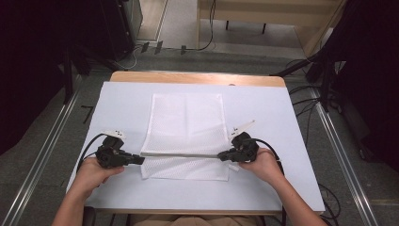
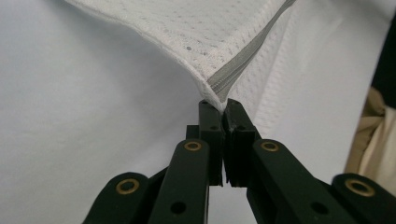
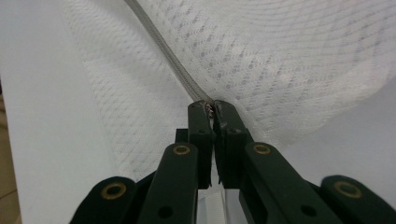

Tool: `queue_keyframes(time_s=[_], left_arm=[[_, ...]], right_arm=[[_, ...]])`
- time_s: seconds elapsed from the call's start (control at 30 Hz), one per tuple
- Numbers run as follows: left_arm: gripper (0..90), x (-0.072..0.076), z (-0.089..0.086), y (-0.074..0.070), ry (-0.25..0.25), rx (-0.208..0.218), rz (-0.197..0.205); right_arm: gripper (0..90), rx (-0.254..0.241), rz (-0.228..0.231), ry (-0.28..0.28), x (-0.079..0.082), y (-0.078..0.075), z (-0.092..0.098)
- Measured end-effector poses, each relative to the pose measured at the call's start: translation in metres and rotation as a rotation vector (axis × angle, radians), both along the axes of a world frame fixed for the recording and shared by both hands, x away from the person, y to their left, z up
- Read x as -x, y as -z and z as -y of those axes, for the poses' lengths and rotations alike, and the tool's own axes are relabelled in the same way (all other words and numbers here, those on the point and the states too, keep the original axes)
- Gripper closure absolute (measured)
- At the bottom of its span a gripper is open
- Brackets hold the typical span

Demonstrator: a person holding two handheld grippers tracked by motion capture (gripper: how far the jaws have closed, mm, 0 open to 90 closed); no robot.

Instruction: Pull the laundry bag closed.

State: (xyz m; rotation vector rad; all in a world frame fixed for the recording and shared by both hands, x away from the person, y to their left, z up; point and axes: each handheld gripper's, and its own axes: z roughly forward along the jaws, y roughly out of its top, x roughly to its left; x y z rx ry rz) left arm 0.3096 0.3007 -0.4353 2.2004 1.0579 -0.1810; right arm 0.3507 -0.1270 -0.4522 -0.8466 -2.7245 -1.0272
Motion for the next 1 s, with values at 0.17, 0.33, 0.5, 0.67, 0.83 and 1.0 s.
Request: queue_keyframes(time_s=[0.17,0.33,0.5,0.67,0.83,1.0], left_arm=[[78.9,-0.001,0.0,0.004,0.002,-0.005,-0.006],[60.4,-0.001,0.0,0.001,-0.012,0.017,0.039],[47.1,-0.001,-0.001,-0.003,-0.06,0.038,0.097],[39.3,-0.003,-0.008,-0.006,-0.119,0.027,0.161],[35.6,-0.004,-0.016,-0.008,-0.183,0.029,0.189],[33.9,-0.004,-0.021,-0.01,-0.233,0.015,0.215]], right_arm=[[80.2,0.004,0.043,-0.03,0.005,-0.001,-0.007],[67.2,-0.022,0.075,0.008,0.004,-0.003,-0.005],[56.0,-0.074,0.107,0.064,0.0,-0.006,0.003],[43.7,-0.098,0.159,0.143,-0.004,-0.008,0.013],[39.5,-0.106,0.194,0.235,-0.008,-0.011,0.03],[36.4,-0.107,0.226,0.284,-0.008,-0.013,0.046]])
